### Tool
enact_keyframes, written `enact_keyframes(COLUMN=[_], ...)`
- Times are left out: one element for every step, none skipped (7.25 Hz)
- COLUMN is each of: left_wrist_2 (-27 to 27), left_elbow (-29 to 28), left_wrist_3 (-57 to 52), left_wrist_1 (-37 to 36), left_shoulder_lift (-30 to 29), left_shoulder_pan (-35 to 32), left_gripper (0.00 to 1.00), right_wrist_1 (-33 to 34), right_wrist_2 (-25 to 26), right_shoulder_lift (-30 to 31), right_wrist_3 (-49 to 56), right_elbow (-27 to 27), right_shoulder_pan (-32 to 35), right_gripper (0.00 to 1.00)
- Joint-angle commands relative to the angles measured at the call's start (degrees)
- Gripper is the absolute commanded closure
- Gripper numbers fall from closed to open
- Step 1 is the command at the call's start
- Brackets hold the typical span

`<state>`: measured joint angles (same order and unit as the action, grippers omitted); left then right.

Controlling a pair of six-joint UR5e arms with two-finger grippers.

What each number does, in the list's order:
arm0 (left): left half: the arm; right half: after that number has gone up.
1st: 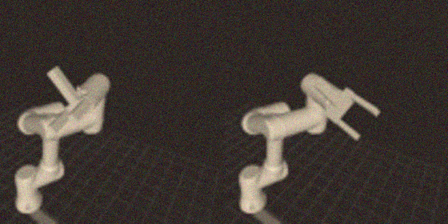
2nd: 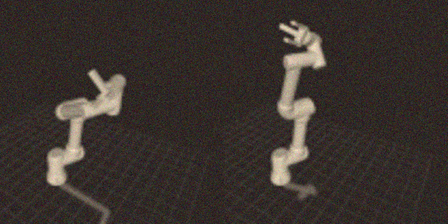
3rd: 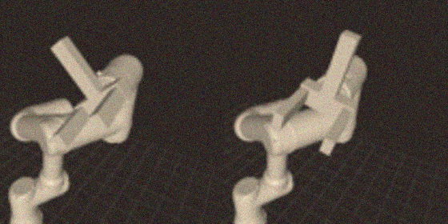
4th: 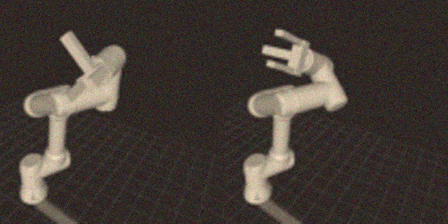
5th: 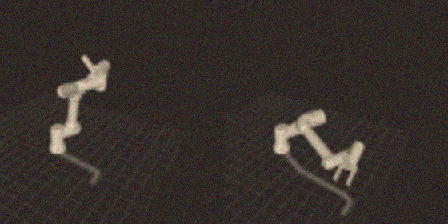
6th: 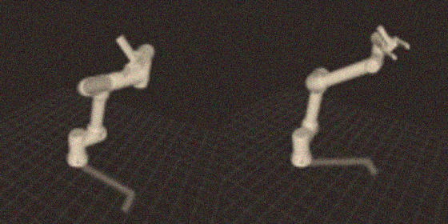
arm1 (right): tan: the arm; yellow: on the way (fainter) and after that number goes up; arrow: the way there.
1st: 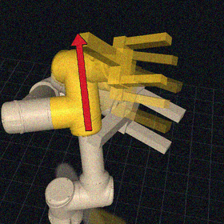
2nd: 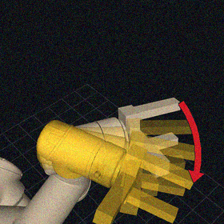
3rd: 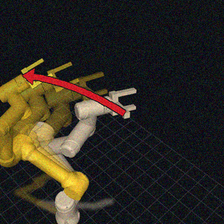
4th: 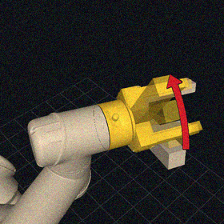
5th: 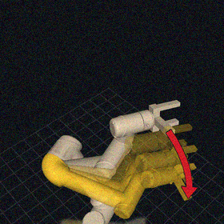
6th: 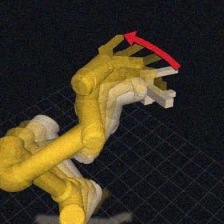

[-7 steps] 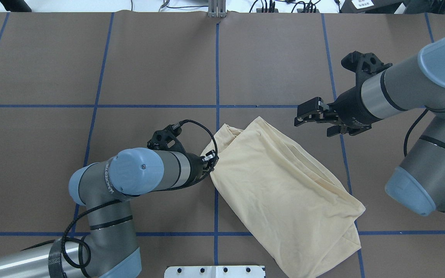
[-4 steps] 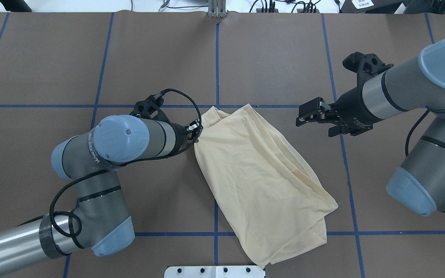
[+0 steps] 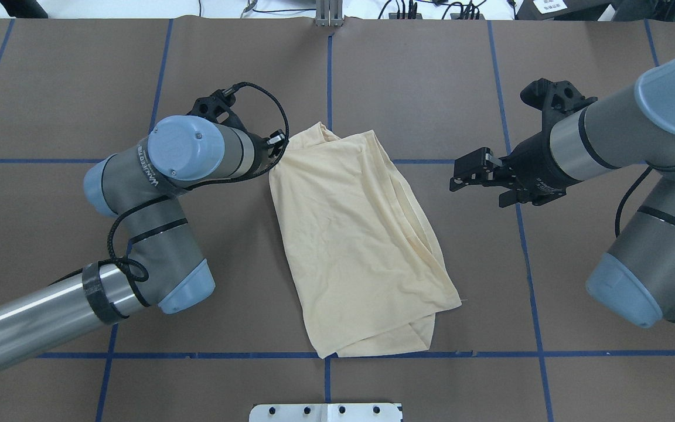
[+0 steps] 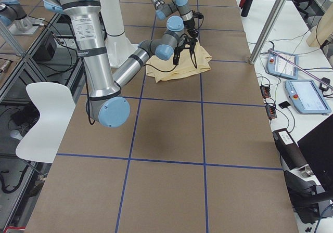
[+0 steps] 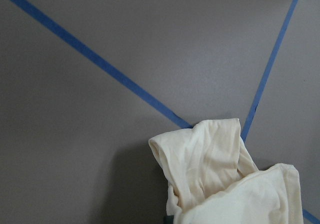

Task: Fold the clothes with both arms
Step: 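Pull the bundle with the left gripper away from the robot, straightening it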

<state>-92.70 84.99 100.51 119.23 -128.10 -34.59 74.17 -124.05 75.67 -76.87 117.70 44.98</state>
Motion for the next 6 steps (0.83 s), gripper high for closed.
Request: enact_keyframes(left_wrist_2=[4.52, 5.76, 7.43, 8.14, 8.15, 7.80], left_elbow=[-12.16, -15.95, -16.78, -16.96, -16.96, -16.52], left_wrist_3=[-3.55, -3.74, -3.74, -4.43, -7.66, -8.65], left_wrist_1=[10.44, 15.46, 16.55, 16.56, 16.56, 16.82], left_shoulder_lift=[-5.38, -6.54, -6.81, -6.81, -6.81, -6.81], left_shoulder_pan=[-1.00, -0.92, -1.00, -1.27, -1.79, -2.58], left_gripper=[1.00, 1.00, 1.00, 0.93, 0.01, 0.00], right_wrist_1=[0.01, -0.16, -0.16, -0.25, -0.42, -0.34], right_wrist_2=[0.12, 0.12, 0.21, 0.64, 1.00, 2.57], right_shoulder_lift=[0.00, 0.00, 0.00, 0.00, 0.00, -0.35], right_wrist_3=[-0.03, -0.03, -0.03, -0.03, 0.05, 0.32], right_elbow=[-0.45, -0.36, -0.45, -0.45, -0.54, -0.97], right_shoulder_pan=[0.20, 0.46, 0.46, 0.38, 0.29, 0.11], right_gripper=[0.00, 0.00, 0.00, 0.00, 0.00, 0.00])
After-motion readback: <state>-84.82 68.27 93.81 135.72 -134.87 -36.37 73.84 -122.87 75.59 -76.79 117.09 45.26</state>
